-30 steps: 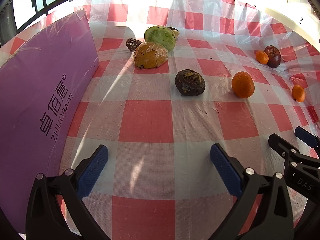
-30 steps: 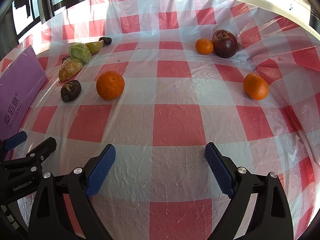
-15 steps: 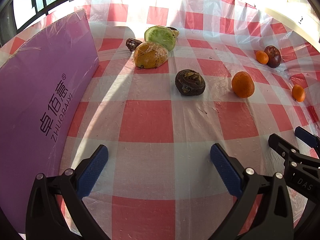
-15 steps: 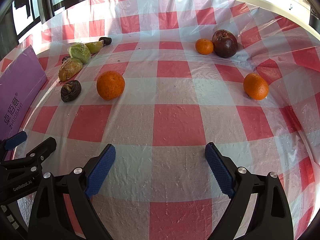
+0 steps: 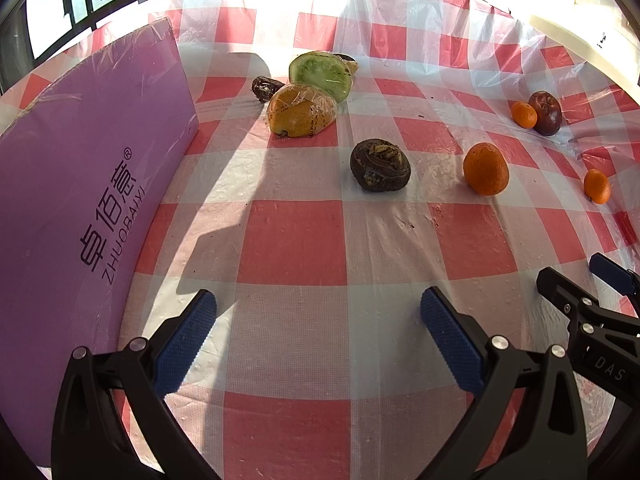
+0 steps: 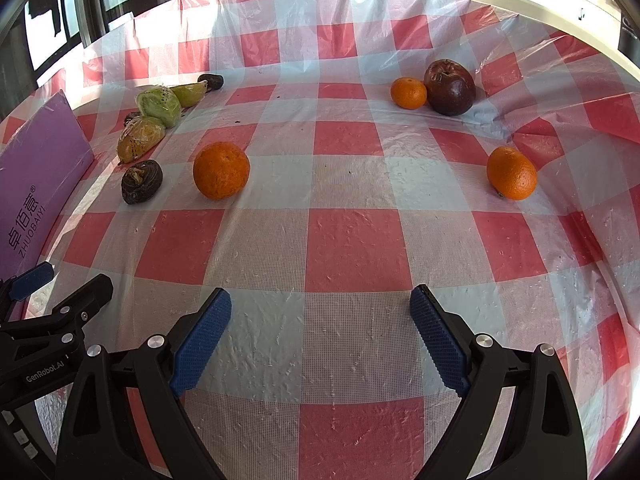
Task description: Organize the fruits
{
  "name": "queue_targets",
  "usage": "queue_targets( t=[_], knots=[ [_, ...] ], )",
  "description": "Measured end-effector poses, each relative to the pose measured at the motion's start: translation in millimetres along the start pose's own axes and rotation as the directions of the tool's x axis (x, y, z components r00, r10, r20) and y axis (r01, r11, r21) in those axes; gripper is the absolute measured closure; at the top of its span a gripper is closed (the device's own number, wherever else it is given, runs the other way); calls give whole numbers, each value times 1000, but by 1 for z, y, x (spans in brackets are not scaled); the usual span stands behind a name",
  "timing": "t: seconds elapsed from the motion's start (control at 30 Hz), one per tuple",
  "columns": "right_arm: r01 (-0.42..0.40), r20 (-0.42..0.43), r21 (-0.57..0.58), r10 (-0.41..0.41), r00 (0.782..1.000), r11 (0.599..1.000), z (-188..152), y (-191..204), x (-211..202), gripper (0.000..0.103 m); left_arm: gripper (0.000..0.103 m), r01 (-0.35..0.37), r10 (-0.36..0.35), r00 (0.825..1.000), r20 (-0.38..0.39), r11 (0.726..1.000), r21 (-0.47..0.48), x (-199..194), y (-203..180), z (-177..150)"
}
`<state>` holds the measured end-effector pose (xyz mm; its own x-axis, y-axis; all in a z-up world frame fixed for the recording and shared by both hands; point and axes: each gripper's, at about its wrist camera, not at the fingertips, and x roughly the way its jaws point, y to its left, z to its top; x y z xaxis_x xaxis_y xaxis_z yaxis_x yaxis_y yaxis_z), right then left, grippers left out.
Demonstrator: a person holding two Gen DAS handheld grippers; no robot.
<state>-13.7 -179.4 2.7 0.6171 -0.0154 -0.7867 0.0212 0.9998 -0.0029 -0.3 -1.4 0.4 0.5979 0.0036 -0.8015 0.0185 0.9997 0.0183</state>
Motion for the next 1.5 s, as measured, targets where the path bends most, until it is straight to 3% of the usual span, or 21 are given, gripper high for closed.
queue_targets(
  t=[1.1, 1.4, 1.5],
  knots=[
    [-3, -8, -11, 3, 1000, 1000, 3, 1, 3, 15, 1, -17, 17, 1000, -3, 1000, -26, 2, 0, 4],
    [-101, -52, -139, 94, 994, 985, 49, 28, 38, 16, 1, 70, -66, 997, -42, 993, 96, 16, 5, 25],
    [-144, -50, -199, 136, 989, 969, 68, 44, 52, 23, 1, 91, -85, 995, -47, 988, 125, 18, 4, 29]
  ],
)
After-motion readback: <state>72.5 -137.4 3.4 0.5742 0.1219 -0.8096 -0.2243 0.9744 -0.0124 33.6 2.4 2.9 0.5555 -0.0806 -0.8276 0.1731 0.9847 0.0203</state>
